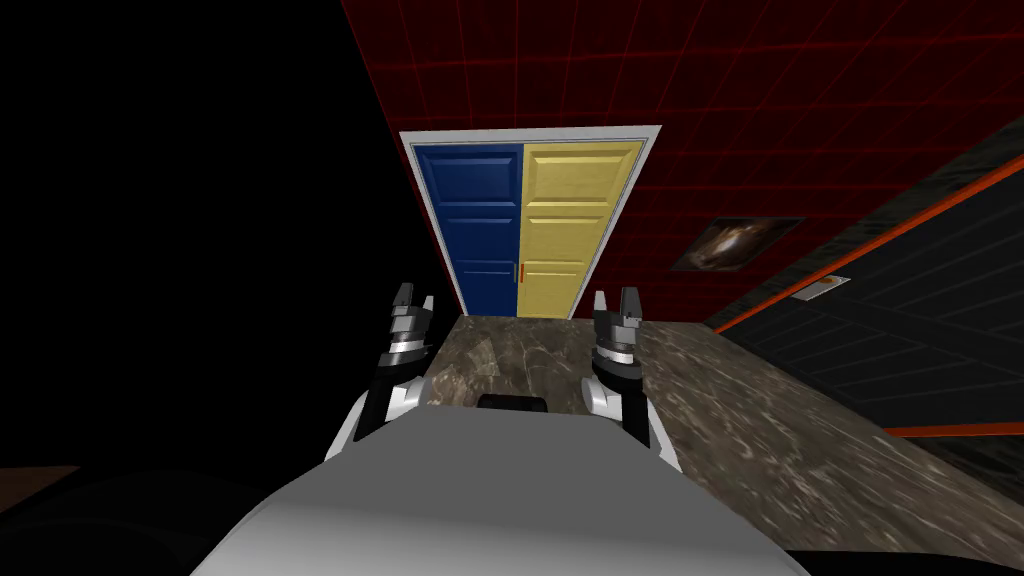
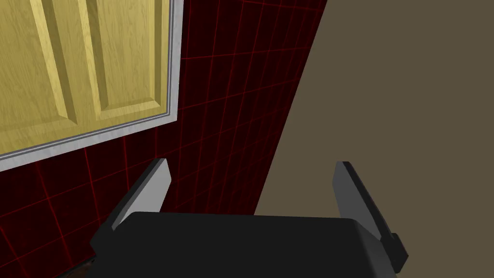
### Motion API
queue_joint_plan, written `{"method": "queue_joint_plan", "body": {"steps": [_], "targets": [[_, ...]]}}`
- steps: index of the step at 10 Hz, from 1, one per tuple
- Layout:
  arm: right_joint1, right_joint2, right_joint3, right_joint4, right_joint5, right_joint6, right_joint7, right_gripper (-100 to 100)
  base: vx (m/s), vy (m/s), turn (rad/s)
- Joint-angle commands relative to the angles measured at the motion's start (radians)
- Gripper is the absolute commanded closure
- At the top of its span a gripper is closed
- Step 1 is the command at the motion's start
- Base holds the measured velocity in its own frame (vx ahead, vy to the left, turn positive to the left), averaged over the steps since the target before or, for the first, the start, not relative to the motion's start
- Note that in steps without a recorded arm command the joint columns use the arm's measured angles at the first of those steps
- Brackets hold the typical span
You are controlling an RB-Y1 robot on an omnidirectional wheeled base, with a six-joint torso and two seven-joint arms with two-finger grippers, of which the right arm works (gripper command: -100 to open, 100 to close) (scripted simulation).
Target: Pull the door open
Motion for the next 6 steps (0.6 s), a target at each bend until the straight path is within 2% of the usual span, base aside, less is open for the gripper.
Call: {"method": "queue_joint_plan", "body": {"steps": [1,6], "targets": [[-0.005,-0.01,0.004,0.027,-0.012,-0.004,-0.03,-100,0.095,-0.064,0.05],[-0.024,-0.039,0.019,0.124,-0.056,-0.016,-0.138,-100,0.164,0.045,0.016]]}}
